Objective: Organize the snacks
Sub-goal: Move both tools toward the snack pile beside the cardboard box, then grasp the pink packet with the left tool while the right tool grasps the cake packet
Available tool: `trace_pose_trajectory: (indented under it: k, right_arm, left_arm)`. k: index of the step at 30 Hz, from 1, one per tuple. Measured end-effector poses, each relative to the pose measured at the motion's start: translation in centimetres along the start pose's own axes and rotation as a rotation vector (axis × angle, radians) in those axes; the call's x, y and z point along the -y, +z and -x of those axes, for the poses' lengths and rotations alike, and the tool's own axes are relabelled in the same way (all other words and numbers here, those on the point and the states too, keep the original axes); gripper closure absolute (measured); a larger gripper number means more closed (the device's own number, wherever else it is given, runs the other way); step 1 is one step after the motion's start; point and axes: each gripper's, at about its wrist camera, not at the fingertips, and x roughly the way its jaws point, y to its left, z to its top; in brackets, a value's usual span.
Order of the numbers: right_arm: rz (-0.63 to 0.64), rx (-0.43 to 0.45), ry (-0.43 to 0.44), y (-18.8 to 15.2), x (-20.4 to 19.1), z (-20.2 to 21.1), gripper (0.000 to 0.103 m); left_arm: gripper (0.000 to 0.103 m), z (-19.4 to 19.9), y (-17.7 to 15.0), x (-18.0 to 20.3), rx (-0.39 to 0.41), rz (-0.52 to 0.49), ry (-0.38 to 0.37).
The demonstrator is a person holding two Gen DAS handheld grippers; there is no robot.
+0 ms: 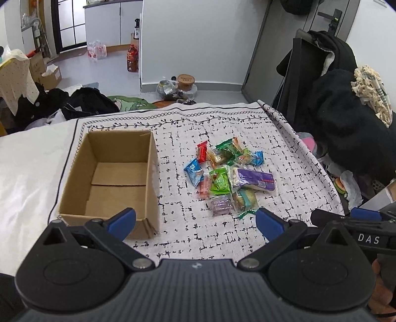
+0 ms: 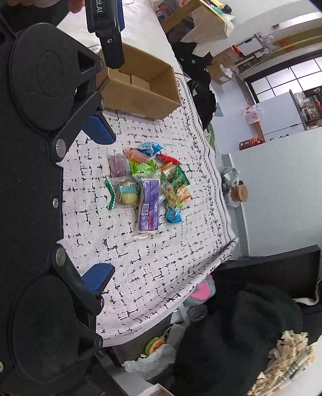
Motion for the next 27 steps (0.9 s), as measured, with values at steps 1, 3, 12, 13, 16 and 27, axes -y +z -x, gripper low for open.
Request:
trace_pose_trajectory:
  k: [1,3,12,13,16,27]
  right_arm:
    - [-0.001,-0.001,-0.001,0.1,0.1,-0.3,0.0]
    - [-0.002,0.009,0.01,0.2,0.4,-1.0,0.0]
    - [-0.105,0.005,0.131,1.1,2.9,-3.7,0.0]
    - [-0.12,-0.002,0.137,1.1,3.3,-4.2,0.0]
    - [-0.151,-0.023,0.154,1.3,4.0,-5.6,0.0]
    - [-0.218,-0.06,0.194,2.2,4.6,-10.4,0.002]
  left_arm:
    - [0.001,-0.4,0.1,0.1,-0.003,-0.002,0.0]
    - [0.001,-1.3,0.2,0.3,-0.009,-0.004,-0.001]
    - [0.003,-5.8,0.8,1.0,-0.056,0.015,-0.015]
    - [0.003,-6.2,0.9,1.0,-0.057,0.017,-0.016]
    - [0.004,-7.4,1.1,1.4,-0.061,0.019,-0.022]
    - [0.021,-13.5,1.4,2.1,-0.127,0.062,-0.017]
